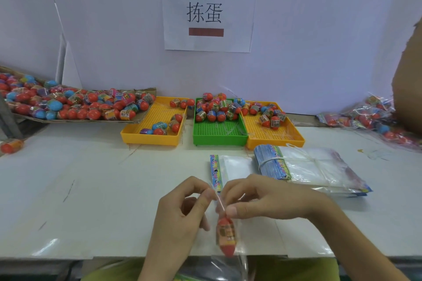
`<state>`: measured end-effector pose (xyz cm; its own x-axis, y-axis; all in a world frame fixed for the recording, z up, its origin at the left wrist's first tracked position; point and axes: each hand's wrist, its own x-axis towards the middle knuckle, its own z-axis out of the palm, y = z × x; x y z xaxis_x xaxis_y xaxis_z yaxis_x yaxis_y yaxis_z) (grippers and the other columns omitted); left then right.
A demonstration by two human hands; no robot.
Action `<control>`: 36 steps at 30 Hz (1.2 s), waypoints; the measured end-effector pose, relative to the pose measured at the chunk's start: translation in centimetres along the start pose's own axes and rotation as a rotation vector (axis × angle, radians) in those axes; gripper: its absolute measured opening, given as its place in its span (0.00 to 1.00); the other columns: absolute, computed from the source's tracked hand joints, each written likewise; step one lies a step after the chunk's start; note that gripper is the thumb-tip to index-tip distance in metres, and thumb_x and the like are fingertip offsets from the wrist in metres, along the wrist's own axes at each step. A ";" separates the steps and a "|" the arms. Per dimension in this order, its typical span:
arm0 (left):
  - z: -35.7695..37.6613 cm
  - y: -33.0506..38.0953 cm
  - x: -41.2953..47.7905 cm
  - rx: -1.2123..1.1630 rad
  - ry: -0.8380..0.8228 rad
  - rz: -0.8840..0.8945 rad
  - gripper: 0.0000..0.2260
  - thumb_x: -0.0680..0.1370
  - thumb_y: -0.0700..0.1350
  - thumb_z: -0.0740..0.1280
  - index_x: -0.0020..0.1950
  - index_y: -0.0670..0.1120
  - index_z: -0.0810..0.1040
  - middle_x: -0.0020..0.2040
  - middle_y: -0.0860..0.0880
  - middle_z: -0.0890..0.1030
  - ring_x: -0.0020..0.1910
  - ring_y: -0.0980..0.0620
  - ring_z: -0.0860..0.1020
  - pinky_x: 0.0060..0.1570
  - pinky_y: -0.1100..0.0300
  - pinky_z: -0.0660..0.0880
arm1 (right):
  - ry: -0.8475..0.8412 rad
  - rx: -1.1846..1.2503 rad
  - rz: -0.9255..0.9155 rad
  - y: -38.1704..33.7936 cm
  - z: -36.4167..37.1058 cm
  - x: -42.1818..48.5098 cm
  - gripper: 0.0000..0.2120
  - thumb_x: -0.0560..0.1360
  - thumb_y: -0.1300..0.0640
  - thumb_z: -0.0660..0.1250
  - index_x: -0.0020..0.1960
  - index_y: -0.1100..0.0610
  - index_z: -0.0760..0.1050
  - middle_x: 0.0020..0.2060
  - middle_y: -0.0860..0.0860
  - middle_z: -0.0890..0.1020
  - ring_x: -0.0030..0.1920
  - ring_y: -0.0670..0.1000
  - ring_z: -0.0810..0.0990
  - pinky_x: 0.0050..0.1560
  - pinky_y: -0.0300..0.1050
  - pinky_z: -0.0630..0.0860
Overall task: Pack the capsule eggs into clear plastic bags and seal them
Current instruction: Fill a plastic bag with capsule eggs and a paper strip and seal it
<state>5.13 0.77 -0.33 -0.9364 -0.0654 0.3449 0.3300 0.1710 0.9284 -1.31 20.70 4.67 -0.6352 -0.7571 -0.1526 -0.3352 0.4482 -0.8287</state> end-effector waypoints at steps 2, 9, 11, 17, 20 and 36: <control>0.0 0.0 0.1 -0.030 0.025 0.003 0.06 0.74 0.53 0.68 0.39 0.53 0.78 0.39 0.51 0.83 0.24 0.53 0.75 0.29 0.66 0.73 | 0.055 -0.023 -0.009 0.2 -0.5 0.0 0.11 0.79 0.49 0.68 0.54 0.54 0.85 0.57 0.48 0.82 0.58 0.49 0.80 0.60 0.50 0.77; -0.3 -0.1 0.1 -0.086 0.128 -0.064 0.08 0.73 0.56 0.68 0.41 0.53 0.81 0.41 0.54 0.85 0.23 0.53 0.75 0.30 0.66 0.73 | 0.665 0.063 -0.097 1.7 -5.7 1.9 0.11 0.79 0.56 0.70 0.58 0.44 0.82 0.54 0.44 0.85 0.49 0.51 0.85 0.43 0.41 0.78; -0.4 -0.1 0.1 -0.087 0.140 -0.065 0.08 0.72 0.56 0.67 0.40 0.53 0.81 0.46 0.57 0.85 0.22 0.54 0.75 0.29 0.69 0.71 | 0.819 -0.018 0.020 3.6 -8.5 3.7 0.11 0.77 0.57 0.71 0.58 0.45 0.81 0.55 0.46 0.83 0.53 0.53 0.83 0.45 0.44 0.76; -0.3 -0.1 0.4 -0.093 0.138 -0.083 0.08 0.75 0.53 0.73 0.39 0.53 0.81 0.50 0.57 0.85 0.21 0.53 0.74 0.30 0.67 0.73 | 0.822 -0.511 0.506 8.1 -16.3 9.1 0.41 0.73 0.41 0.74 0.78 0.54 0.61 0.75 0.59 0.63 0.70 0.63 0.70 0.67 0.56 0.71; -0.1 -0.1 0.5 -0.098 0.154 -0.097 0.10 0.76 0.53 0.74 0.37 0.52 0.81 0.48 0.55 0.85 0.20 0.51 0.74 0.28 0.65 0.72 | 0.733 -0.650 0.603 10.0 -19.5 11.2 0.42 0.74 0.35 0.69 0.80 0.52 0.58 0.79 0.59 0.58 0.74 0.65 0.65 0.71 0.61 0.66; 0.2 -0.2 0.3 -0.183 0.169 -0.054 0.05 0.70 0.49 0.70 0.35 0.53 0.81 0.35 0.44 0.82 0.21 0.50 0.73 0.27 0.65 0.72 | 0.392 -0.697 0.482 9.0 -17.7 7.5 0.13 0.76 0.44 0.70 0.58 0.45 0.74 0.52 0.46 0.77 0.49 0.45 0.75 0.45 0.38 0.69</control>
<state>4.75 0.96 -0.40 -0.9252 -0.2352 0.2978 0.3103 -0.0171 0.9505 -21.43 27.48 5.61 -0.9613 -0.2573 -0.0981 -0.2351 0.9525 -0.1937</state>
